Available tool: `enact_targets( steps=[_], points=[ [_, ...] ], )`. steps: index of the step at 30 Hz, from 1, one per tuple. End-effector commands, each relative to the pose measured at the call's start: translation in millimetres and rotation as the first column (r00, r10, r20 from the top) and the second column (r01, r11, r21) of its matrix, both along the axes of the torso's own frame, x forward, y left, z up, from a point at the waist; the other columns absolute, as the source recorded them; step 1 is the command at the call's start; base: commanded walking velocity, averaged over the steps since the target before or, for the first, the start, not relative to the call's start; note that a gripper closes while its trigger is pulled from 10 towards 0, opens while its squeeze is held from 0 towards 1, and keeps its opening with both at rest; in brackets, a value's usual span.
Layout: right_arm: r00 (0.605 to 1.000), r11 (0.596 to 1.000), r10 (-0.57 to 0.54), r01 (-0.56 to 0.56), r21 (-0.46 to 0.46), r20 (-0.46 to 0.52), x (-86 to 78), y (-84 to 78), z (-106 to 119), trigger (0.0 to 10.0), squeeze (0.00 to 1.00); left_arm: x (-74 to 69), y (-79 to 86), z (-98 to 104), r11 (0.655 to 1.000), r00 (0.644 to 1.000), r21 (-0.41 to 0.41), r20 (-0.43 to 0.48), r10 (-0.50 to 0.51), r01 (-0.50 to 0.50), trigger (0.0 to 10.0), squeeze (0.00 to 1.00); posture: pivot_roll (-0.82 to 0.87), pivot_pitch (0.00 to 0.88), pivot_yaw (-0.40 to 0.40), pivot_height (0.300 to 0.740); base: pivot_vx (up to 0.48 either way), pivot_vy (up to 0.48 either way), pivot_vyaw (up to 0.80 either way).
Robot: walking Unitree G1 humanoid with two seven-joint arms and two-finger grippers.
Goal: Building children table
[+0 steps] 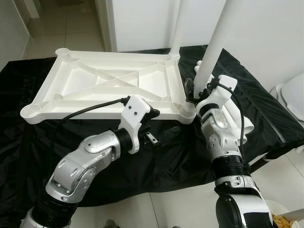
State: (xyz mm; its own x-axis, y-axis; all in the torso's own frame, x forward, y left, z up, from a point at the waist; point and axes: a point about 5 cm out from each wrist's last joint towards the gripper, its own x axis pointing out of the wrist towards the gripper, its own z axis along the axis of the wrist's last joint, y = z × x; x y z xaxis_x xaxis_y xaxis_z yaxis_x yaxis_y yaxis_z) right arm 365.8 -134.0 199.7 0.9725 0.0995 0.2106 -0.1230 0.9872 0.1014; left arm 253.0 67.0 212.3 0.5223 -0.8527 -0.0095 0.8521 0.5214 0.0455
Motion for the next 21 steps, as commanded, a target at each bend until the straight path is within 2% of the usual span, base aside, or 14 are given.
enact_targets(
  steps=[1,6,7,8,9,10,11,12,14,16,17,18,19,21],
  points=[
    [0.997,0.995,0.076,-0.075,-0.073,0.021,-4.4,14.2,-1.4,10.0,0.0,-3.0,-3.1,2.7,0.998,0.998,-0.002,0.001,-0.058,0.058,10.0,0.0,-0.02,0.065,0.001,0.74,0.0,0.0,0.0],
    [0.994,0.995,0.103,-0.103,-0.018,0.02,-5.1,18.0,-0.6,10.0,0.0,-3.1,-3.0,2.9,0.998,0.998,0.0,0.002,-0.059,0.059,10.0,0.0,-0.02,0.064,-0.001,0.74,0.0,0.0,0.0],
    [0.994,0.982,0.11,-0.107,0.156,-0.005,-3.4,15.7,0.3,10.0,0.0,-3.5,-2.9,2.8,0.998,0.998,0.0,0.002,-0.058,0.058,10.0,0.0,-0.01,0.064,-0.002,0.74,0.0,0.0,0.0],
    [0.994,0.982,0.11,-0.107,0.156,-0.005,-3.4,15.7,0.3,10.0,0.0,-3.5,-2.9,2.8,0.998,0.998,0.0,0.002,-0.058,0.058,10.0,0.0,-0.01,0.064,-0.002,0.74,0.0,0.0,0.0],
    [0.993,0.958,0.117,-0.107,0.265,-0.02,-2.4,14.5,0.7,10.0,0.0,-3.8,-2.9,2.8,0.998,0.998,0.0,0.002,-0.058,0.058,10.0,0.0,-0.01,0.063,-0.002,0.74,0.0,0.0,0.0],
    [0.993,0.958,0.117,-0.107,0.265,-0.02,-2.4,14.5,0.7,10.0,0.0,-3.8,-2.9,2.8,0.998,0.998,0.0,0.002,-0.058,0.058,10.0,0.0,-0.01,0.063,-0.002,0.74,0.0,0.0,0.0],
    [0.991,0.93,0.132,-0.115,0.349,-0.026,-2.0,14.4,1.5,10.0,0.0,-4.2,-2.8,2.8,0.998,0.998,0.0,0.001,-0.057,0.057,10.0,0.0,-0.01,0.064,-0.004,0.74,0.0,0.0,0.0],
    [0.987,0.876,0.16,-0.127,0.464,-0.031,-1.7,14.3,2.5,10.0,0.0,-4.3,-2.7,2.7,0.998,0.998,-0.001,0.001,-0.056,0.056,10.0,0.0,-0.01,0.064,-0.005,0.74,0.0,0.0,0.0],
    [0.987,0.876,0.16,-0.127,0.464,-0.031,-1.7,14.3,2.5,10.0,0.0,-4.3,-2.7,2.7,0.998,0.998,-0.001,0.001,-0.056,0.056,10.0,0.0,-0.01,0.064,-0.005,0.74,0.0,0.0,0.0],
    [0.976,0.722,0.215,-0.137,0.678,-0.032,-1.0,13.6,3.2,10.0,0.0,-4.2,-2.4,2.7,0.999,0.999,-0.001,0.001,-0.054,0.054,10.0,0.0,-0.01,0.064,-0.006,0.74,0.0,0.0,0.0],
    [0.976,0.722,0.215,-0.137,0.678,-0.032,-1.0,13.6,3.2,10.0,0.0,-4.2,-2.4,2.7,0.999,0.999,-0.001,0.001,-0.054,0.054,10.0,0.0,-0.01,0.064,-0.006,0.74,0.0,0.0,0.0],
    [0.971,0.665,0.237,-0.142,0.734,-0.026,-1.3,14.3,3.2,10.0,0.0,-4.1,-2.2,2.8,0.999,0.999,-0.002,0.0,-0.052,0.052,10.0,0.0,-0.01,0.064,-0.004,0.74,0.0,0.0,0.0],
    [0.967,0.624,0.252,-0.143,0.768,-0.025,-1.6,15.5,2.5,10.0,0.0,-4.0,-2.2,2.8,0.999,0.999,-0.002,0.0,-0.052,0.052,10.0,0.0,-0.01,0.064,-0.004,0.74,0.0,0.0,0.0],
    [0.966,0.616,0.257,-0.141,0.775,-0.029,-1.7,15.9,1.5,10.0,0.0,-4.1,-2.3,2.7,0.999,0.999,-0.002,0.0,-0.052,0.052,10.0,0.0,-0.01,0.064,-0.006,0.74,0.0,0.0,0.0]
  ],
)
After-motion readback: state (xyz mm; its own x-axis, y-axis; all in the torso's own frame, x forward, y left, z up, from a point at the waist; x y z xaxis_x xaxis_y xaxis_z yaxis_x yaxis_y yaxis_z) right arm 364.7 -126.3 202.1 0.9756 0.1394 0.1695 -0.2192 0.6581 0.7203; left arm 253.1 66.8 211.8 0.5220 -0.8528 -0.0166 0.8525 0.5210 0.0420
